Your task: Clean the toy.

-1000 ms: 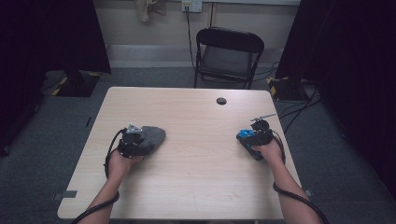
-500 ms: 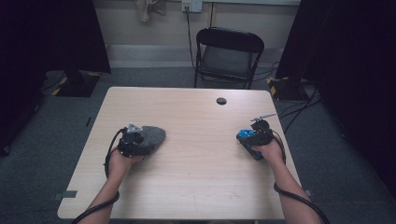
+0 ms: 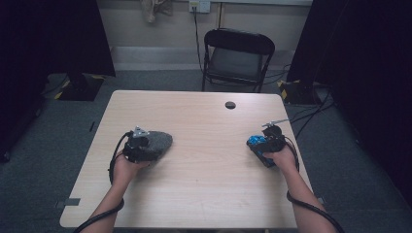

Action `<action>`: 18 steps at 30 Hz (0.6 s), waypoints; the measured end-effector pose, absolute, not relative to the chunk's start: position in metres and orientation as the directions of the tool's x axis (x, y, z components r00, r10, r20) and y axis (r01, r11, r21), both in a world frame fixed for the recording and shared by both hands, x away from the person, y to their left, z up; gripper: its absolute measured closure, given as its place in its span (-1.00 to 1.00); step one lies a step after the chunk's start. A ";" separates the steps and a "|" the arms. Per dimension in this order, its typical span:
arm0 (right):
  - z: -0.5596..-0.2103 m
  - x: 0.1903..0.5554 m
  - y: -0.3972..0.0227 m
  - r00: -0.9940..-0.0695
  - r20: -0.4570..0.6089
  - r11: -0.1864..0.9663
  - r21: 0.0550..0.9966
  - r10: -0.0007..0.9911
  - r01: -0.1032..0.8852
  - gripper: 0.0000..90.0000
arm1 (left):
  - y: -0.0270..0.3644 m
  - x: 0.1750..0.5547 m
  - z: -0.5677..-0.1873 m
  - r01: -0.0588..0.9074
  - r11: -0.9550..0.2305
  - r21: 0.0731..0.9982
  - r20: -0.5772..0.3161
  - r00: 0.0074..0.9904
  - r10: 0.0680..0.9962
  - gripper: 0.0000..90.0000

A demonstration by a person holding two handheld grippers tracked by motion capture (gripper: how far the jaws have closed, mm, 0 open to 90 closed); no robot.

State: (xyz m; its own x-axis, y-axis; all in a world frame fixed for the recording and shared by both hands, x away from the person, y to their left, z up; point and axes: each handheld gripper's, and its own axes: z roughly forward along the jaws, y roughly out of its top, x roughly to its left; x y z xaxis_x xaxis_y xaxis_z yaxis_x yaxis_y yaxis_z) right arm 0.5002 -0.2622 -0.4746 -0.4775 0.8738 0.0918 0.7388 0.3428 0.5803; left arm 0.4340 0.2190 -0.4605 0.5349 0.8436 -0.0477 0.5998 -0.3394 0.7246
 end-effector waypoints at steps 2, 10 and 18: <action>-0.473 0.499 -0.263 -0.478 0.094 0.342 0.582 0.873 0.738 -0.66 | 0.217 0.434 -0.459 0.601 -0.342 0.723 -0.047 0.535 0.843 -0.42; -0.464 0.497 -0.264 -0.486 0.087 0.344 0.598 0.870 0.723 -0.69 | 0.212 0.434 -0.454 0.588 -0.348 0.730 -0.043 0.548 0.835 -0.43; -0.458 0.496 -0.260 -0.501 0.067 0.362 0.610 0.863 0.705 -0.71 | 0.212 0.434 -0.450 0.583 -0.346 0.735 -0.040 0.548 0.836 -0.44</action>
